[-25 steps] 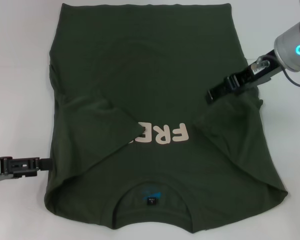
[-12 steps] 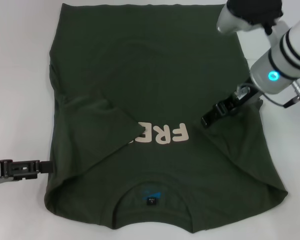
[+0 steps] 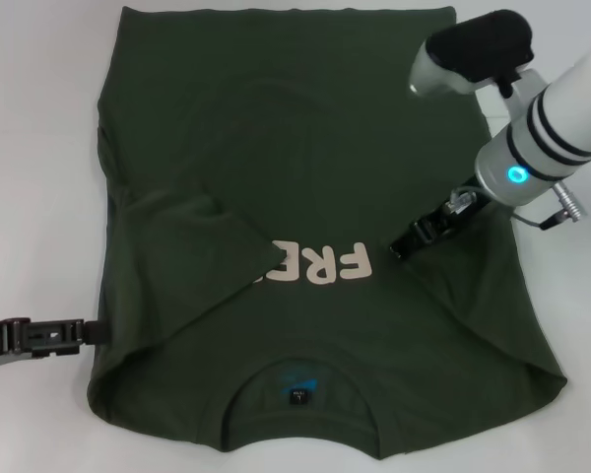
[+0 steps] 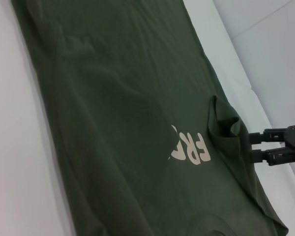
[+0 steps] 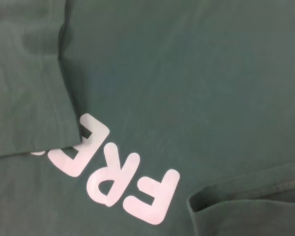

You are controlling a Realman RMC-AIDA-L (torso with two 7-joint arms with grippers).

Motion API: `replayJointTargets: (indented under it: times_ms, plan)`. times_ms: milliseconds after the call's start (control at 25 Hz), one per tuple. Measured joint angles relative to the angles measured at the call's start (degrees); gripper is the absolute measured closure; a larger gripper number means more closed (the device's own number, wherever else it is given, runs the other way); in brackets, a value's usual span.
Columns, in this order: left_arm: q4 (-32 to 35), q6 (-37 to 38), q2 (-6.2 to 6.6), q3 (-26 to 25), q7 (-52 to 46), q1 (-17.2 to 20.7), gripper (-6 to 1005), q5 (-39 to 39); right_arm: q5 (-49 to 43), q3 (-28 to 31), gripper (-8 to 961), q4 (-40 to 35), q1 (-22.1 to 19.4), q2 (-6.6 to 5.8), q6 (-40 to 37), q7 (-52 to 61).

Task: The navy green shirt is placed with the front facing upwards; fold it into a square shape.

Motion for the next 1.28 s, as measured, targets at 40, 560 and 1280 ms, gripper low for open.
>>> replayJointTargets:
  times_ms: [40,560,1280]
  plan:
    - [-0.23,-0.05,0.0,0.0,0.08,-0.04,166,0.0,0.07,-0.49,98,0.49,0.1,0.03,0.57,0.0]
    - [-0.45,0.08,0.1,-0.31,0.64,0.14,167,0.0,3.28,-6.03,154,4.48,0.3,0.16,5.73,0.09]
    - [-0.22,0.52,0.36,-0.53,0.74,0.13,168,0.0,4.4,-7.16,553,4.87,0.03,0.16,7.18,-0.01]
